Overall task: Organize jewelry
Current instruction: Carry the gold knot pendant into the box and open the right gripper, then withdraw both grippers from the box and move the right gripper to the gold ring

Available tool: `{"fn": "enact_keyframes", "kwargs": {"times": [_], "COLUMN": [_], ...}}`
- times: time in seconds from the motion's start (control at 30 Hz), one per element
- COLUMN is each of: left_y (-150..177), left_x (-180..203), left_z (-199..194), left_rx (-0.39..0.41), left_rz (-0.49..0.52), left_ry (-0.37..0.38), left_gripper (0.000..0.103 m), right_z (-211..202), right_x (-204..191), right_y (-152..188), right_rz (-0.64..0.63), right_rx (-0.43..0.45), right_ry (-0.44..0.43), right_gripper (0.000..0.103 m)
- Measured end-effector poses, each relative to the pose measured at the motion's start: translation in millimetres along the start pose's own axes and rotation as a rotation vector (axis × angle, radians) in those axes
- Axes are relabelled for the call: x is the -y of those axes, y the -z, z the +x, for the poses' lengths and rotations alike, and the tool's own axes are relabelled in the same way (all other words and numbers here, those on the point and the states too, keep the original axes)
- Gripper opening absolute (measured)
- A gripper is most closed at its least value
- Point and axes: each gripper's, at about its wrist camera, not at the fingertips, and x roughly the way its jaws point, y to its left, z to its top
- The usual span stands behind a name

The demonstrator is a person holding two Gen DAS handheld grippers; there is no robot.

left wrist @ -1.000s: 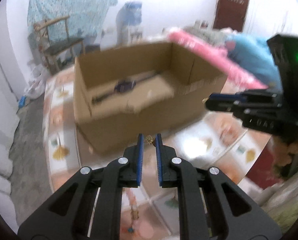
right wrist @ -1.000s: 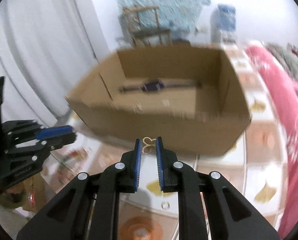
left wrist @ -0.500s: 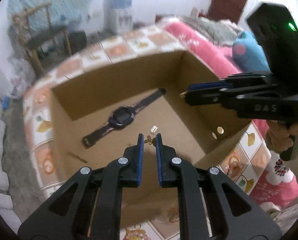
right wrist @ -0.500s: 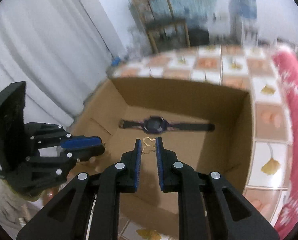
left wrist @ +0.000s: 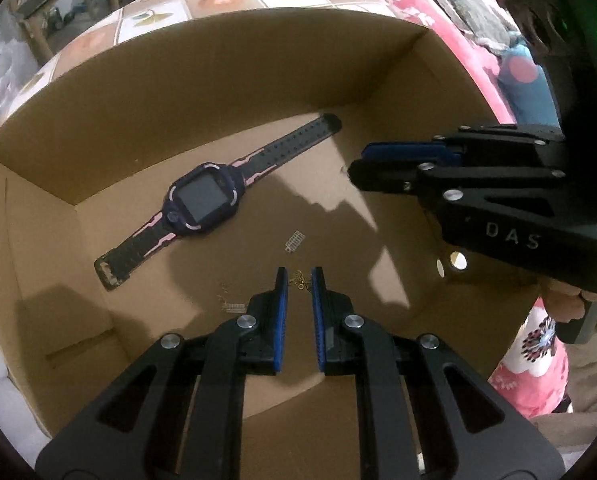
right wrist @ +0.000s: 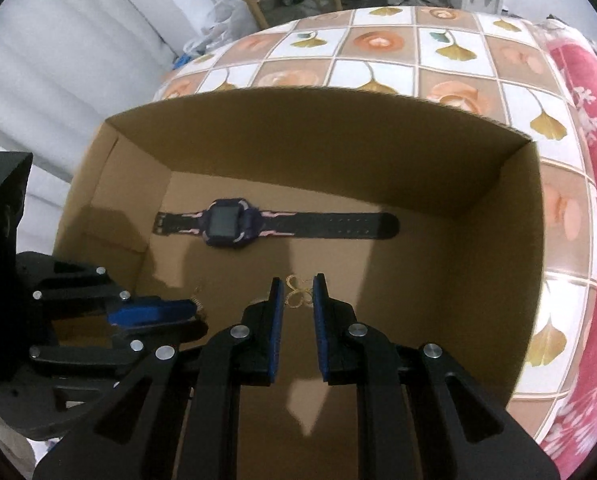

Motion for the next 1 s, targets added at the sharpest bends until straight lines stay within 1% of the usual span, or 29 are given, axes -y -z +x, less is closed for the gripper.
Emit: {"fn": "enact_keyframes", "kwargs": {"times": [0.03, 0.07, 0.1, 0.13, 0.23, 0.27, 0.37, 0.4, 0.5, 0.57, 0.63, 0.7, 0.73, 0.8, 0.83, 0.9, 0.93, 1.0], "left_y": [0.3, -0.5, -0.3, -0.2, -0.7, -2.0, 3.1, 4.6, 20.1, 34.7, 53.0, 80.5, 95.7, 120.1, 139.1, 164.0, 176.8, 192.6], "left_x": [-1.6, -2.9, -3.9, -4.4, -4.7, -4.6, -4.0, -3.5, -3.6, -4.2, -4.5, -6.3, -7.4, -10.5, -11.4, -12.1, -10.8, -7.4], "left_z": [-0.4, -0.3, -1.3, -2.8, -11.4, -12.7, -32.3, -37.5, -66.0, -86.2, -105.9, -125.6, -132.7, -141.2, -142.5, -136.7, -129.7, -112.8], "left_rx": [0.004, 0.005, 0.01, 0.017, 0.041, 0.051, 0.11, 0.126, 0.209, 0.27, 0.333, 0.409, 0.444, 0.492, 0.52, 0.527, 0.522, 0.496], "left_rz": [-0.008, -0.014, -0.017, -0.017, -0.023, -0.027, -0.028, -0.027, -0.023, -0.027, -0.03, -0.043, -0.055, -0.077, -0.095, -0.119, -0.134, -0.146], "left_ry": [0.004, 0.007, 0.011, 0.011, 0.016, 0.018, 0.016, 0.011, -0.009, -0.02, -0.031, -0.058, -0.072, -0.091, -0.104, -0.111, -0.114, -0.117], "left_gripper": [0.015, 0.021, 0.023, 0.027, 0.03, 0.033, 0.04, 0.041, 0.048, 0.055, 0.059, 0.063, 0.065, 0.068, 0.068, 0.068, 0.068, 0.068], "right_z": [-0.5, -3.4, -6.7, -8.8, -22.7, -28.1, -46.9, -56.4, -85.6, -109.5, -132.3, -142.8, -146.4, -144.8, -140.8, -131.8, -122.3, -107.5], "right_x": [2.0, 2.2, 2.1, 2.2, 0.7, 0.2, -0.3, -0.5, -1.2, -2.2, -6.7, -12.5, -15.9, -20.8, -23.0, -25.0, -26.9, -27.0], "right_y": [-0.4, 0.5, 1.3, 0.5, 2.6, 3.7, 8.5, 11.2, 24.3, 39.6, 63.1, 84.6, 101.1, 127.2, 141.0, 164.2, 177.9, 193.8], "right_rz": [0.006, 0.005, 0.004, 0.002, -0.002, -0.005, -0.009, -0.011, -0.015, -0.021, -0.04, -0.06, -0.071, -0.075, -0.071, -0.058, -0.045, -0.01], "right_rx": [0.001, 0.009, 0.021, 0.03, 0.074, 0.089, 0.135, 0.161, 0.241, 0.307, 0.375, 0.407, 0.421, 0.428, 0.424, 0.409, 0.392, 0.355], "right_ry": [-0.001, -0.008, -0.003, 0.001, 0.002, 0.004, 0.0, -0.002, -0.025, -0.057, -0.107, -0.142, -0.169, -0.203, -0.214, -0.219, -0.209, -0.211], "right_gripper": [0.016, 0.016, 0.016, 0.019, 0.029, 0.031, 0.034, 0.035, 0.037, 0.043, 0.046, 0.048, 0.048, 0.048, 0.048, 0.048, 0.048, 0.048]}}
